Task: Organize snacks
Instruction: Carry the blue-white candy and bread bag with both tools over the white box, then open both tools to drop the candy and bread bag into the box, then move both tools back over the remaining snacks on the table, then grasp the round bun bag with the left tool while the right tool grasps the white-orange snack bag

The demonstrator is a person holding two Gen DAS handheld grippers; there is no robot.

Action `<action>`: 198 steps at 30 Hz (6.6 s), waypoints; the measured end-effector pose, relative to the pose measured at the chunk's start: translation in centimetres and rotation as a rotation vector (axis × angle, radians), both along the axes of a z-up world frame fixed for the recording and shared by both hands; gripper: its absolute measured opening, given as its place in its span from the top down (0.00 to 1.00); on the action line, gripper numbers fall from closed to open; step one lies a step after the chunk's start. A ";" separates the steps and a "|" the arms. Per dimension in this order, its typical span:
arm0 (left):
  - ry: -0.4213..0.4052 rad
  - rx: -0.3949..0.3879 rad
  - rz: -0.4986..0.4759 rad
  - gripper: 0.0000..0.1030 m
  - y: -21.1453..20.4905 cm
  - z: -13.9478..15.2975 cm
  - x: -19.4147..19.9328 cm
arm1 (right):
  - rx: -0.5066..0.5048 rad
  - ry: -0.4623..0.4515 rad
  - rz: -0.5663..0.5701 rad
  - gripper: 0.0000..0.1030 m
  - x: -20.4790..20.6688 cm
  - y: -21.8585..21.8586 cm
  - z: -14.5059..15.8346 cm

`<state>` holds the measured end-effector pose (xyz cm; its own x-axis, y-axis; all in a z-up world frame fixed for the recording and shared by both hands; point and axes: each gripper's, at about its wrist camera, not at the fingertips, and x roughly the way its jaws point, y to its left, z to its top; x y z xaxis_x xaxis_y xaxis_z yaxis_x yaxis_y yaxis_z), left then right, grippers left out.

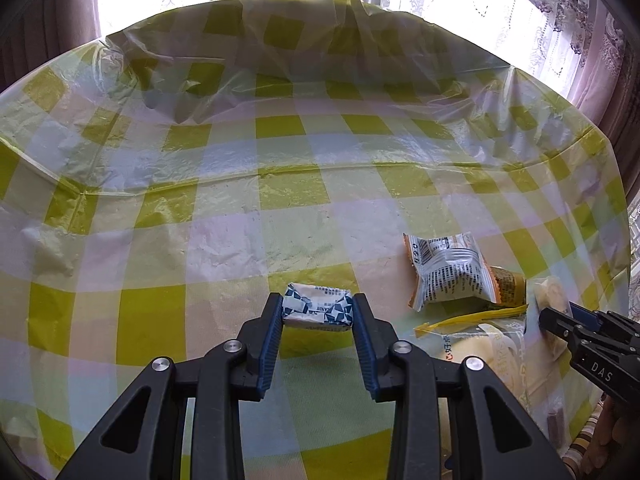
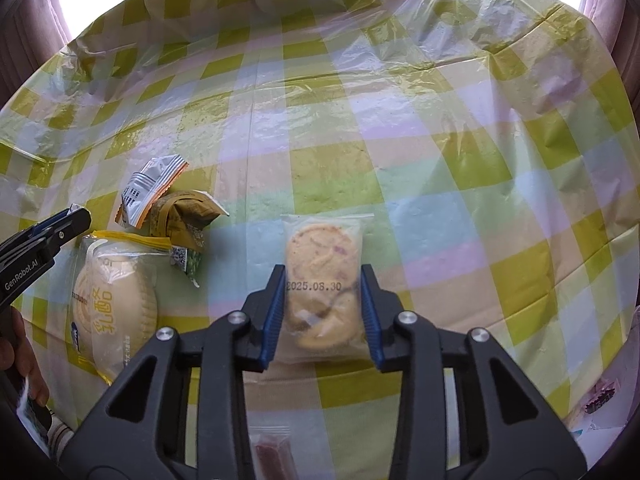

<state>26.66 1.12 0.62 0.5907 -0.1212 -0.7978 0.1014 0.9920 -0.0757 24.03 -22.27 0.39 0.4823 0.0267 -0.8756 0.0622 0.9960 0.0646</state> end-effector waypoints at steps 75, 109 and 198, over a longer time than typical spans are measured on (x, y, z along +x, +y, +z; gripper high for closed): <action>0.084 -0.055 -0.924 0.47 -41.0 3.5 -17.5 | -0.090 0.005 -0.513 0.53 -20.3 -31.6 2.8; -0.052 -0.075 -0.517 0.33 -28.6 4.6 -11.3 | -0.040 -0.040 -0.313 0.29 -14.8 -21.4 4.1; 0.038 -0.221 0.292 0.35 4.1 -1.3 -7.3 | -0.092 -0.053 0.465 0.36 5.1 15.3 0.3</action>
<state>19.31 5.24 -0.68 0.5963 -0.1240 -0.7931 -0.1905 0.9379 -0.2898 29.10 -7.01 0.72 0.4817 0.1742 -0.8589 -0.3925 0.9192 -0.0337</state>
